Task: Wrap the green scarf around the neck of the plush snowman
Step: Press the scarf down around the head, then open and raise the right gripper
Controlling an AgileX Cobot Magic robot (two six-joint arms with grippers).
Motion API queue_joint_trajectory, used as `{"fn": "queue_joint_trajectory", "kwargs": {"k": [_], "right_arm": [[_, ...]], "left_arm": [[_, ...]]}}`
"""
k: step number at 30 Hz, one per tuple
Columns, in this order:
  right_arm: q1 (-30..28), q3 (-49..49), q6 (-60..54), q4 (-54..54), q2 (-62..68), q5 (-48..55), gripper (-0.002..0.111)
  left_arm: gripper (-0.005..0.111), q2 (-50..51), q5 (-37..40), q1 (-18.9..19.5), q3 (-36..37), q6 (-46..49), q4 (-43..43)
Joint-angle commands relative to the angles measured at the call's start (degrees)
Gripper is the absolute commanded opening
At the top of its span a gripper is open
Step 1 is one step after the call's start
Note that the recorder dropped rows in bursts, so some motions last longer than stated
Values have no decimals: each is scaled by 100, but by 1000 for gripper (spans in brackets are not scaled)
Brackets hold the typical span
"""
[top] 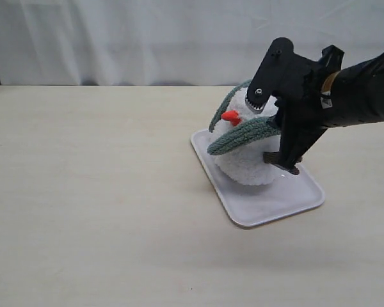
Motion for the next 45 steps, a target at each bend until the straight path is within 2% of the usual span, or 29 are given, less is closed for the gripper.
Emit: {"fn": "queue_joint_trajectory", "kwargs": {"k": [1,8,12,20,30,35,40,45], "right_arm": [[-15,8,254,278,-108,-107,4],[-25,8,936,173,269,-144,4],[-25,8,935,173,477,-115,4],[-15,8,119,173,509,713,4],[-15,-2,136,417,-63,321,4],[-45,-2,636,203,-179,54,4],[-466,-198,3013,-296,-8,-83,4],[-983,-1219,2820,805,485,1080,4]], "left_arm": [[0,-10,-89,27,18,-15,6],[0,-10,-89,27,18,-15,6],[0,-10,-89,27,18,-15,6],[0,-10,-89,27,18,-15,6],[0,-10,-89,27,18,-15,6],[0,-10,-89,27,18,-15,6],[0,-10,-89,27,18,-15,6],[0,-10,-89,27,18,-15,6]]}}
